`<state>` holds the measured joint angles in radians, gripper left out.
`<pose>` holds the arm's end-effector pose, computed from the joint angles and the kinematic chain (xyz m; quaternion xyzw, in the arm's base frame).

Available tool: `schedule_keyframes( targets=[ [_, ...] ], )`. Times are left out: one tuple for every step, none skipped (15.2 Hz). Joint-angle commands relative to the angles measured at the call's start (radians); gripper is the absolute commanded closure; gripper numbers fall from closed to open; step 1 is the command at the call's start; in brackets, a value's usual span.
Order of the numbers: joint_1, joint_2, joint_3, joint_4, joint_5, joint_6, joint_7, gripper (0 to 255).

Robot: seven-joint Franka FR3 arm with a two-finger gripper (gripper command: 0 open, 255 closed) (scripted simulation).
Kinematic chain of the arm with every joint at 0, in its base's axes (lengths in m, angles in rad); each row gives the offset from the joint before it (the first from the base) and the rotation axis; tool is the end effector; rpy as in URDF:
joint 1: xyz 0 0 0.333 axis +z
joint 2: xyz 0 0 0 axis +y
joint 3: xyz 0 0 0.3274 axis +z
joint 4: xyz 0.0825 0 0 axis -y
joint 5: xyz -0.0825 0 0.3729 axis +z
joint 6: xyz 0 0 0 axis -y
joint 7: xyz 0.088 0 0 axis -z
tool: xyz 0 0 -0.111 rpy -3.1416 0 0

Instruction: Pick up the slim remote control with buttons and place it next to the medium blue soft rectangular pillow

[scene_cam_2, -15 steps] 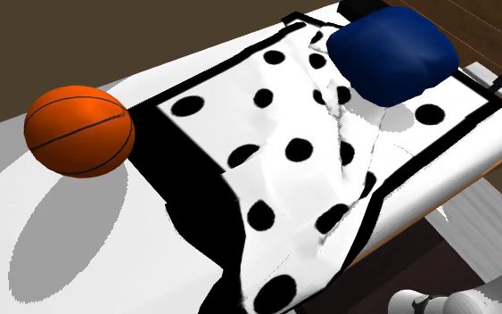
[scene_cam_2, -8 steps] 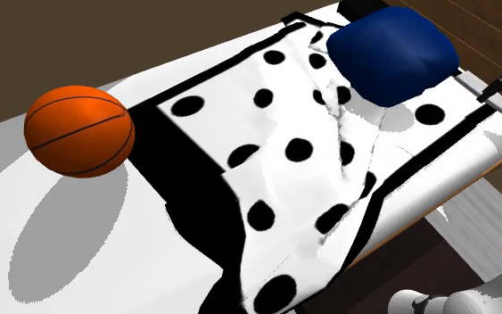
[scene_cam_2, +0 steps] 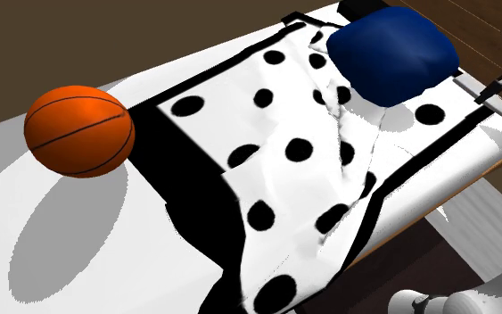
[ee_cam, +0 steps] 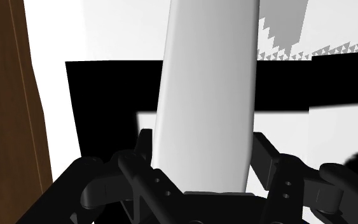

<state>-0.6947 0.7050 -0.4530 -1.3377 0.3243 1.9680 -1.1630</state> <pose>0.3850 -0.6155 0.3493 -0.9999 0.0085 -0.0038 0.0041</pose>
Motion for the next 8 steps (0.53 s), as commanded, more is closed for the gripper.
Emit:
schedule_keyframes(
  targets=[
    [0.000, 0.000, 0.000, 0.000, 0.000, 0.000, 0.000, 255],
    [0.000, 0.000, 0.000, 0.000, 0.000, 0.000, 0.000, 0],
    [0.000, 0.000, 0.000, 0.000, 0.000, 0.000, 0.000, 0],
    [0.000, 0.000, 0.000, 0.000, 0.000, 0.000, 0.000, 0],
    [0.000, 0.000, 0.000, 0.000, 0.000, 0.000, 0.000, 0],
    [0.000, 0.000, 0.000, 0.000, 0.000, 0.000, 0.000, 0],
    [0.000, 0.000, 0.000, 0.000, 0.000, 0.000, 0.000, 0],
    [0.000, -0.011, -0.004, 0.016, -0.005, -0.026, 0.004, 0]
  ],
)
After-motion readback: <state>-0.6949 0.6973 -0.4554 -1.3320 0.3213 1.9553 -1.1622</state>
